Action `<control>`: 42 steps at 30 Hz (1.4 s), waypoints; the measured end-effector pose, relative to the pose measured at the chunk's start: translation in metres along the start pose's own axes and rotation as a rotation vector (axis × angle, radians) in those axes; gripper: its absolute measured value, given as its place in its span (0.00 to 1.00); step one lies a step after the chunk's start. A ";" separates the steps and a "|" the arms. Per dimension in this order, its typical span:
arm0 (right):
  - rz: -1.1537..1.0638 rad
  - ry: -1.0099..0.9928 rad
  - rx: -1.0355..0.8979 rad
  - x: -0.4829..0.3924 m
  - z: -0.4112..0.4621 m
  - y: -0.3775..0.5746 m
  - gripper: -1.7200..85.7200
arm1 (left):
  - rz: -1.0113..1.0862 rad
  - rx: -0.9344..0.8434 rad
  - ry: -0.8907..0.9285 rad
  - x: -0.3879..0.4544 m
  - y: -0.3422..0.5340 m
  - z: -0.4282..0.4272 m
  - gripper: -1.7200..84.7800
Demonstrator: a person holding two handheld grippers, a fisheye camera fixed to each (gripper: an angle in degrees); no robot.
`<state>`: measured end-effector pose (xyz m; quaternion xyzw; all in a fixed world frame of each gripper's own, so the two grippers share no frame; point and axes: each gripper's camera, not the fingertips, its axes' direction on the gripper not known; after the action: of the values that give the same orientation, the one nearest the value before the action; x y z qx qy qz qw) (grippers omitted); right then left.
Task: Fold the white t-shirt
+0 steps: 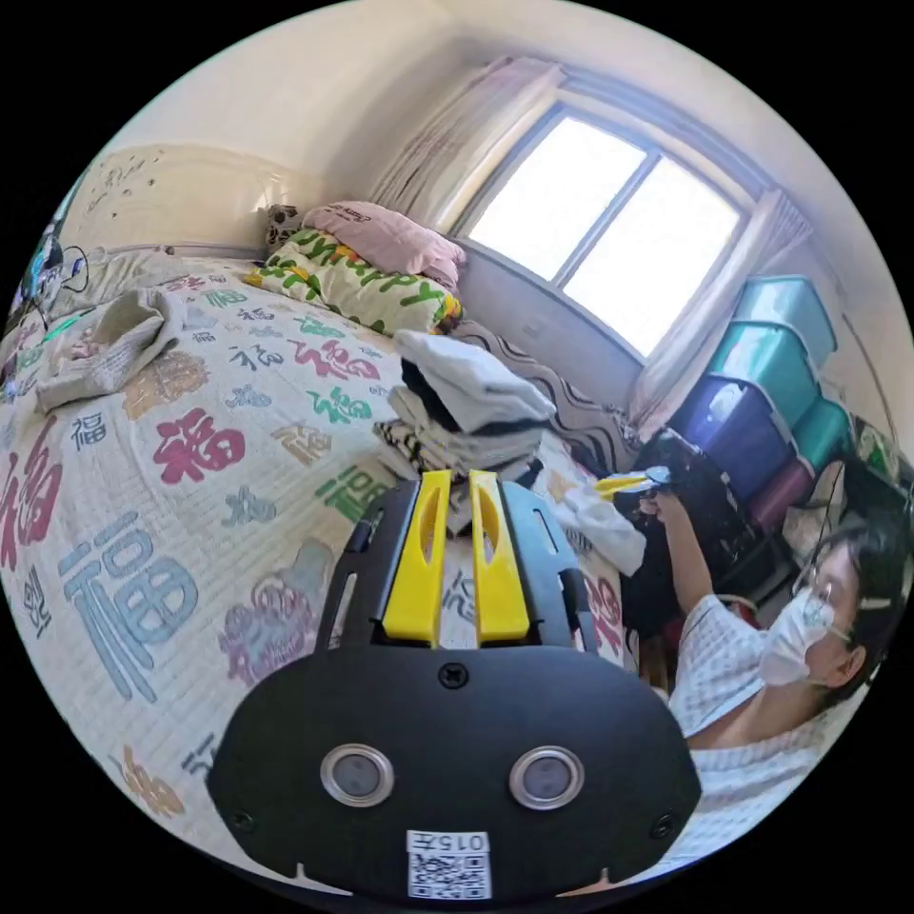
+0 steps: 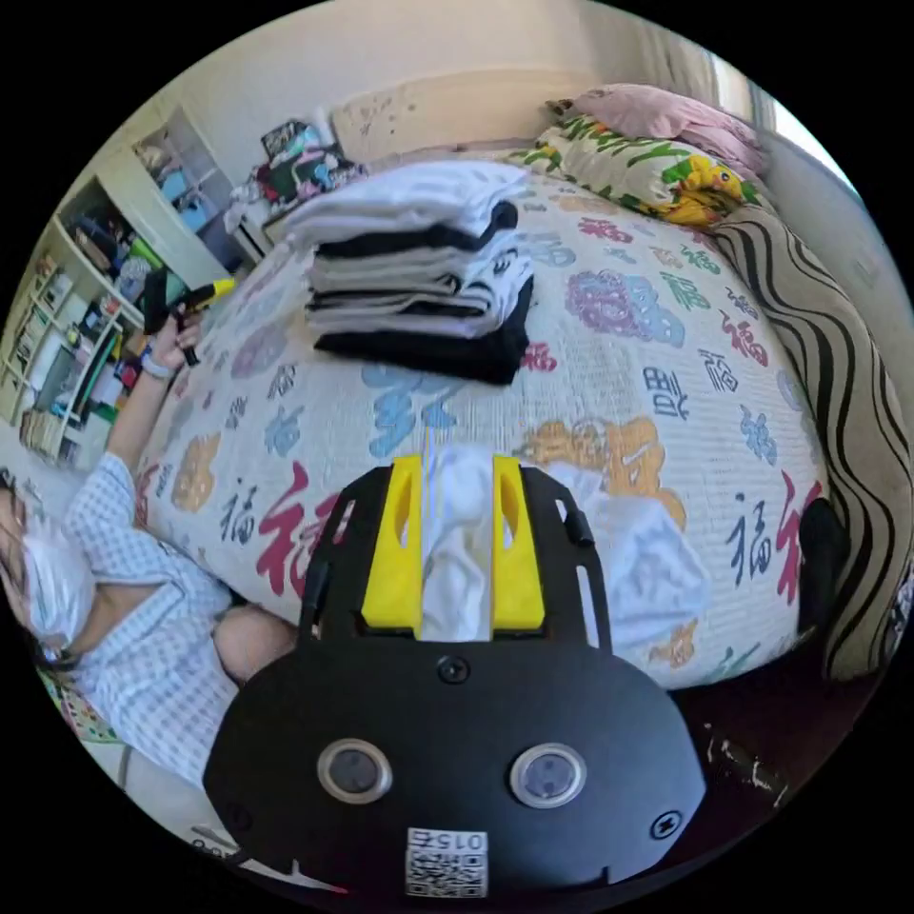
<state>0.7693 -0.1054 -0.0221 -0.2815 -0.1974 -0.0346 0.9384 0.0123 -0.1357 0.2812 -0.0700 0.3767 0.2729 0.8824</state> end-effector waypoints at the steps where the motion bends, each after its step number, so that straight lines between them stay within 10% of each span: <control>1: -0.007 0.065 -0.063 -0.015 0.013 0.008 0.14 | 0.020 -0.046 0.016 0.014 0.023 -0.003 0.08; 4: 0.051 0.227 -0.206 -0.032 0.053 0.012 0.10 | 0.068 -0.107 0.012 0.049 0.076 -0.011 0.10; 16: -0.377 -0.325 0.293 -0.271 -0.029 0.025 0.05 | 0.106 -0.108 0.011 0.154 0.187 -0.079 0.18; 23: -0.614 -0.626 0.164 -0.435 0.070 0.015 0.09 | 0.049 -0.064 -0.213 0.153 0.262 -0.159 0.22; 42: -0.596 -0.372 -0.101 -0.569 0.220 -0.002 0.06 | -0.357 -0.251 -0.219 0.051 0.329 -0.194 0.14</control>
<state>0.1684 -0.0145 -0.0747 -0.2591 -0.4365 -0.2646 0.8199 -0.2562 0.0990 0.1350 -0.2148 0.2236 0.1633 0.9366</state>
